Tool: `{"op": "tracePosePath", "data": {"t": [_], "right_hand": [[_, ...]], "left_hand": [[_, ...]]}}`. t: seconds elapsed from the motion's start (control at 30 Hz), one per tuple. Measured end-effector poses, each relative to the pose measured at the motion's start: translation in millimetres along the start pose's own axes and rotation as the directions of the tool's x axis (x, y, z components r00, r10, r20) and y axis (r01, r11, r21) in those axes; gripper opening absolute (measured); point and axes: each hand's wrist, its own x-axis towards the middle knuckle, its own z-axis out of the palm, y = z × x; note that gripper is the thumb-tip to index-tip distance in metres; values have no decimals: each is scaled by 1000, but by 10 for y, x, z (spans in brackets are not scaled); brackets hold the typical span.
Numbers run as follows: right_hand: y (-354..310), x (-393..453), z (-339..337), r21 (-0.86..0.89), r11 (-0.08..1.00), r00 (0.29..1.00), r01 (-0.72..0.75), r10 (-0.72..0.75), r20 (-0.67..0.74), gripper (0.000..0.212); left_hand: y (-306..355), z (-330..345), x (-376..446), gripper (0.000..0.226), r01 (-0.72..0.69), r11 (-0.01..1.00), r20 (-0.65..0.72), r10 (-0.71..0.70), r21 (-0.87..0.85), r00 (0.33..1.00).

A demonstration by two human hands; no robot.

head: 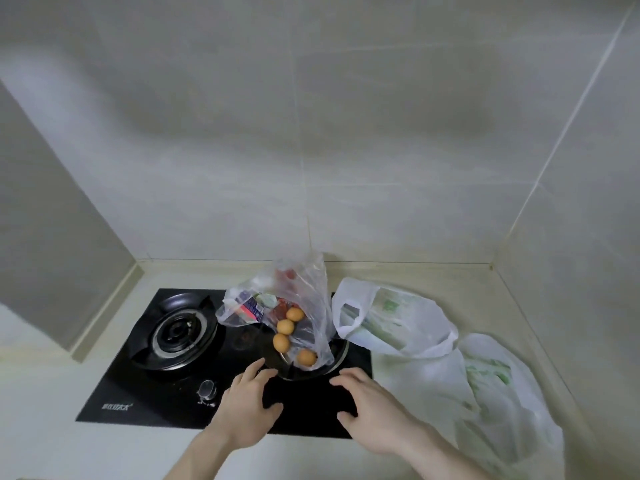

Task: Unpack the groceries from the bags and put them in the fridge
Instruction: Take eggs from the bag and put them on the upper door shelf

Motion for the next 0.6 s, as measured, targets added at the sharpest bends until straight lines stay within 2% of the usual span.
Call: {"op": "tracePosePath", "data": {"t": [0.27,0.6], "right_hand": [[-311,933,259,-51,999,999,2,-5,-45,52],[-264,1570,559,-120,991,996,-56,48,-74,49]], "left_hand": [[-264,-164,797,67,-28,999,54,26,30,998],[-410,-95,1404,67,-167,961,181,128,220,975]]}}
